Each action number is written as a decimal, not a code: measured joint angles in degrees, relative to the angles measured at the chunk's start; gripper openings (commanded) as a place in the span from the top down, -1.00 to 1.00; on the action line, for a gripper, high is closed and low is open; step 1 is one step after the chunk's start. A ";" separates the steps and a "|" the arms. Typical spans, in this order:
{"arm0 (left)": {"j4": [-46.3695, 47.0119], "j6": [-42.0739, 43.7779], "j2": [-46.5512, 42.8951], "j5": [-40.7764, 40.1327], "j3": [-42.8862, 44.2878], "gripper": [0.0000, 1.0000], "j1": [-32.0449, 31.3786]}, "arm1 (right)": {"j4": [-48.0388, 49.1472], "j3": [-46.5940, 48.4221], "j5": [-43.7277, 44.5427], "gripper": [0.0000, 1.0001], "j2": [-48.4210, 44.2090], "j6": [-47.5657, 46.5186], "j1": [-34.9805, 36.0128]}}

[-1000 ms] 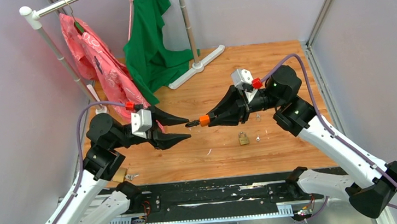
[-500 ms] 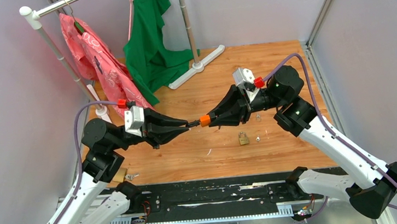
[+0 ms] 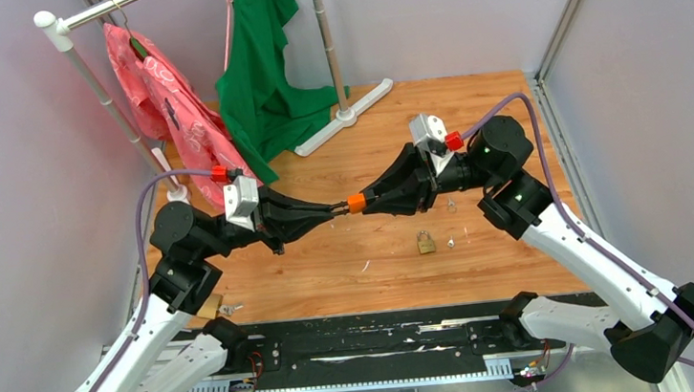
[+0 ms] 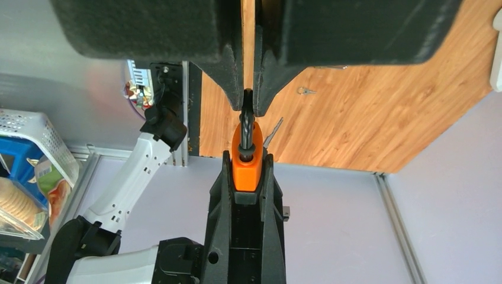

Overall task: Lock with the key
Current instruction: Lock the lock.

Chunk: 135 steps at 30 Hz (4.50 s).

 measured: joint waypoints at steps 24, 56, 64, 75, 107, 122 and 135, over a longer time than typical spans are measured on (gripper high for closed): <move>18.29 -4.96 8.92 -7.39 -4.79 1.00 -6.03 | 29.11 -4.28 9.62 1.00 4.02 8.79 3.96; 5.40 -12.50 8.79 -8.41 -2.49 1.00 1.22 | 63.47 -26.16 24.79 1.00 7.76 14.08 4.00; 4.94 -13.22 8.70 -10.67 -2.49 1.00 2.05 | 77.64 -27.41 28.87 1.00 15.45 16.57 4.79; 4.52 -12.46 7.54 -10.62 -2.49 1.00 2.34 | 67.41 -25.35 28.98 1.00 11.32 12.94 5.70; -10.16 3.93 2.19 -5.44 2.43 0.96 2.32 | 21.99 -13.27 17.77 1.00 2.80 1.55 6.14; -16.90 13.73 1.64 -2.29 3.56 1.00 2.27 | 9.79 -10.54 15.82 0.26 2.49 -2.56 5.97; -26.40 25.64 0.70 1.92 6.95 1.00 1.05 | -15.58 -5.09 19.39 -0.43 2.40 -14.67 5.25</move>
